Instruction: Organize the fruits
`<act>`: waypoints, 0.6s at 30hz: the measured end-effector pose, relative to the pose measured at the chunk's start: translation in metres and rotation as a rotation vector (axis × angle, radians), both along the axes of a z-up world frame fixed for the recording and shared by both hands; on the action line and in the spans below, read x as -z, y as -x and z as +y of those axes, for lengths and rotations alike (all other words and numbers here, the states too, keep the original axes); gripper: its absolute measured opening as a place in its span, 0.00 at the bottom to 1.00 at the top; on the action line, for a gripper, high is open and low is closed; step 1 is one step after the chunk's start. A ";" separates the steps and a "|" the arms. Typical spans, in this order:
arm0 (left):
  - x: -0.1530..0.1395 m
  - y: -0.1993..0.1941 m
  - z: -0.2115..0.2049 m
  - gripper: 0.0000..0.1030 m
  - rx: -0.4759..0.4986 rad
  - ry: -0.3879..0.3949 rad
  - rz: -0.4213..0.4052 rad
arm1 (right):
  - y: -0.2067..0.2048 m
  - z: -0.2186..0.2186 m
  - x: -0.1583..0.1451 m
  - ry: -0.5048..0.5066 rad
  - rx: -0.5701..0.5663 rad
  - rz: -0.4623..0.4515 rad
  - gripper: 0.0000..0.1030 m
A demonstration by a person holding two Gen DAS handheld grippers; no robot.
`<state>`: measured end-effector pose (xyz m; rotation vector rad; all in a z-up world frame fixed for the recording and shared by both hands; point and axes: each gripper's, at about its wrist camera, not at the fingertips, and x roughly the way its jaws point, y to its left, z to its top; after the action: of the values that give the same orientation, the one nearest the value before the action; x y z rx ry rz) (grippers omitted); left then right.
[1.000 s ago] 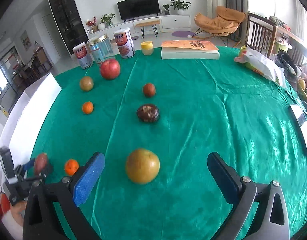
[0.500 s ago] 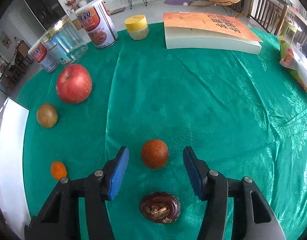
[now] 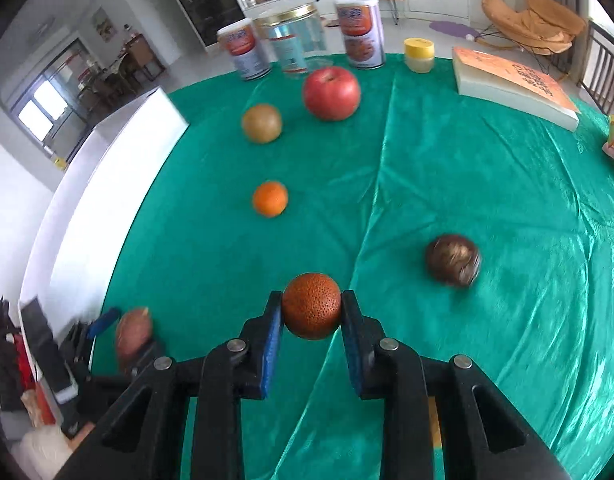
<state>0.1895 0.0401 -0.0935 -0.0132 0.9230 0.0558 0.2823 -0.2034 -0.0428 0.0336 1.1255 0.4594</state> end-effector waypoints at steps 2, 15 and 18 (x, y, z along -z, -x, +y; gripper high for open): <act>0.000 0.000 0.000 0.97 0.000 0.000 0.000 | 0.042 0.002 0.013 0.026 -0.013 -0.022 0.28; 0.000 0.000 0.000 0.97 0.000 0.000 0.000 | 0.134 -0.007 0.052 0.142 0.072 -0.257 0.37; 0.000 0.000 0.000 0.97 0.000 0.001 0.000 | 0.137 -0.003 0.054 0.176 0.084 -0.273 0.61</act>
<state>0.1894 0.0401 -0.0936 -0.0137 0.9231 0.0556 0.1457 -0.2064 -0.0971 -0.1316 0.8889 0.2785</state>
